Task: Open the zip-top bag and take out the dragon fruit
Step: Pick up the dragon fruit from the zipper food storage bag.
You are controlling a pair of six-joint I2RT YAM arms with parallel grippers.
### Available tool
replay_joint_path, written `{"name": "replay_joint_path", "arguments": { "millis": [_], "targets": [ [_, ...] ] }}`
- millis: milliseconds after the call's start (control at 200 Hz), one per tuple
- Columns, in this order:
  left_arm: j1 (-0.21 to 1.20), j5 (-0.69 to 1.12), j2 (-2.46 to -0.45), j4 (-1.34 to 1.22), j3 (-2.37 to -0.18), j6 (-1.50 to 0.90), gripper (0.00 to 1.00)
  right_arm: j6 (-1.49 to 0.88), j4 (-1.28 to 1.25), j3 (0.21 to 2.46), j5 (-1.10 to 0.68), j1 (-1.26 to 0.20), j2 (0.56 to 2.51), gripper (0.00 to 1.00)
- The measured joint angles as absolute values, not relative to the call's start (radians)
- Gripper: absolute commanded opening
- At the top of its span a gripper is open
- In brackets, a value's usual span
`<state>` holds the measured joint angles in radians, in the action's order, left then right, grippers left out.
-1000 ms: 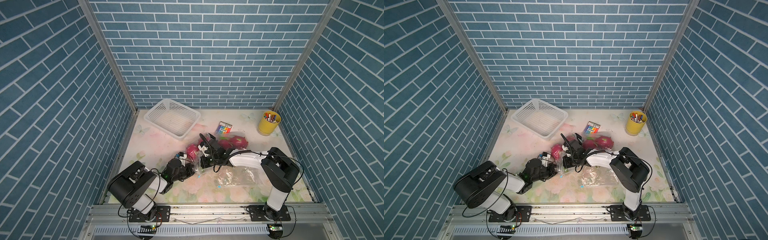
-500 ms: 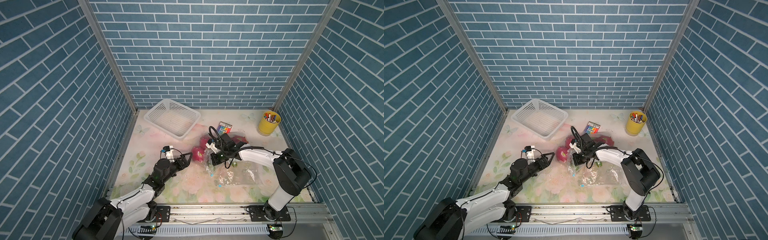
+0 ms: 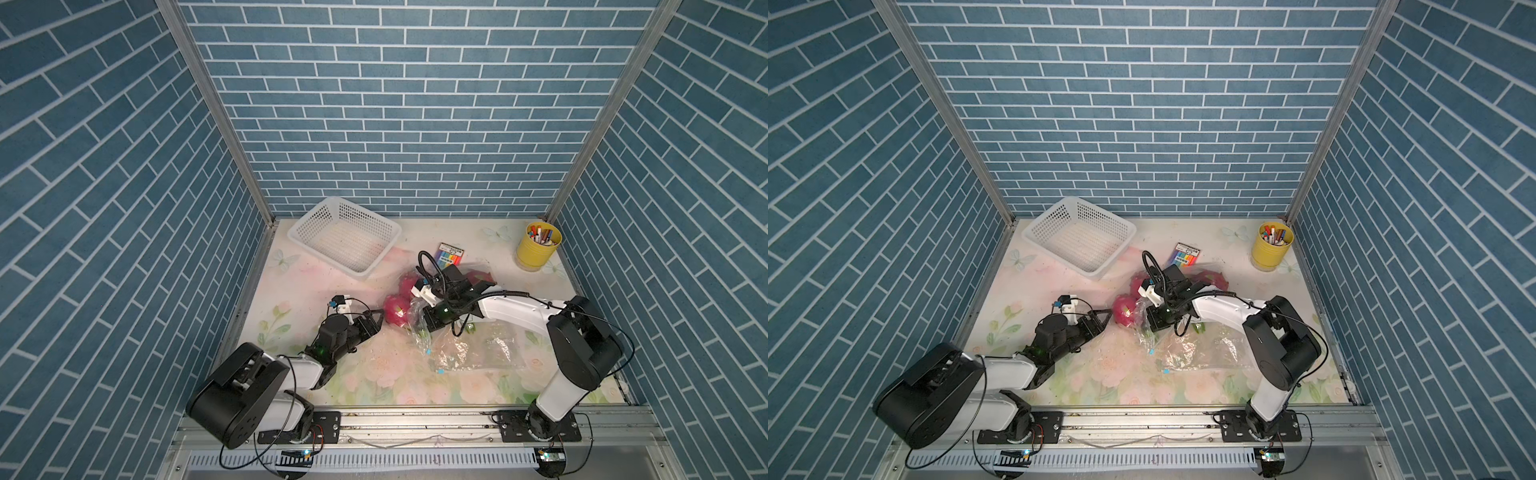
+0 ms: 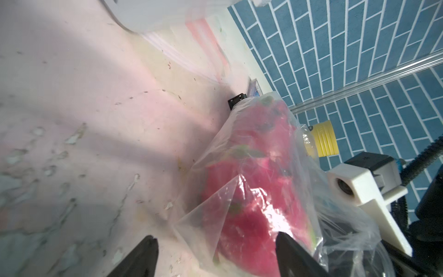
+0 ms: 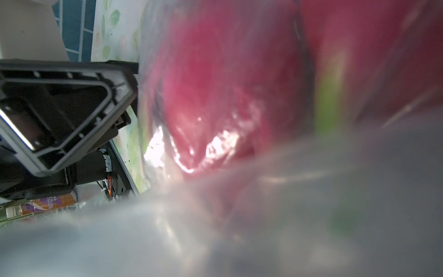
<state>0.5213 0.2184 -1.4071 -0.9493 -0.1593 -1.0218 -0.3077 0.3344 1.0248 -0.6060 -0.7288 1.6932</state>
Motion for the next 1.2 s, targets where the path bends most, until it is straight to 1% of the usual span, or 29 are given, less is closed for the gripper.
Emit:
{"name": "replay_joint_path", "arguments": {
  "millis": [30,85,155,185,240,390,540,710,955,1200],
  "targets": [
    [0.521,0.232,-1.434,-0.978,-0.167,-1.026,0.62,-0.308,0.334,1.025,-0.606,-0.729,1.693,0.0],
    [0.521,0.251,-1.479,-1.025,-0.18,-1.043,0.41,-0.308,0.335,1.025,-0.606,-0.729,1.693,0.0],
    [0.521,0.271,-1.528,-1.089,-0.19,-1.055,0.2,-0.308,0.336,1.025,-0.605,-0.729,1.693,0.0],
    [0.521,0.278,-1.547,-1.112,-0.194,-1.063,0.12,-0.307,0.337,1.025,-0.605,-0.729,1.693,0.0],
    [0.521,0.285,-1.576,-1.152,-0.197,-1.07,0.04,-0.307,0.34,1.025,-0.605,-0.729,1.693,0.0],
    [0.516,0.295,-1.618,-1.205,-0.199,-1.078,0.0,-0.305,0.354,1.025,-0.597,-0.728,1.687,0.0],
    [0.491,0.316,-1.607,-1.196,-0.199,-1.071,0.0,-0.302,0.383,1.026,-0.583,-0.728,1.657,0.0],
    [0.443,0.344,-1.525,-1.106,-0.202,-1.018,0.0,-0.283,0.416,1.043,-0.577,-0.727,1.617,0.0],
    [0.434,0.353,-1.415,-0.936,-0.238,-0.917,0.0,-0.28,0.442,1.055,-0.565,-0.717,1.57,0.0],
    [0.432,0.364,-1.388,-0.902,-0.239,-0.874,0.0,-0.304,0.441,1.055,-0.528,-0.693,1.522,0.0]
  ]
}}
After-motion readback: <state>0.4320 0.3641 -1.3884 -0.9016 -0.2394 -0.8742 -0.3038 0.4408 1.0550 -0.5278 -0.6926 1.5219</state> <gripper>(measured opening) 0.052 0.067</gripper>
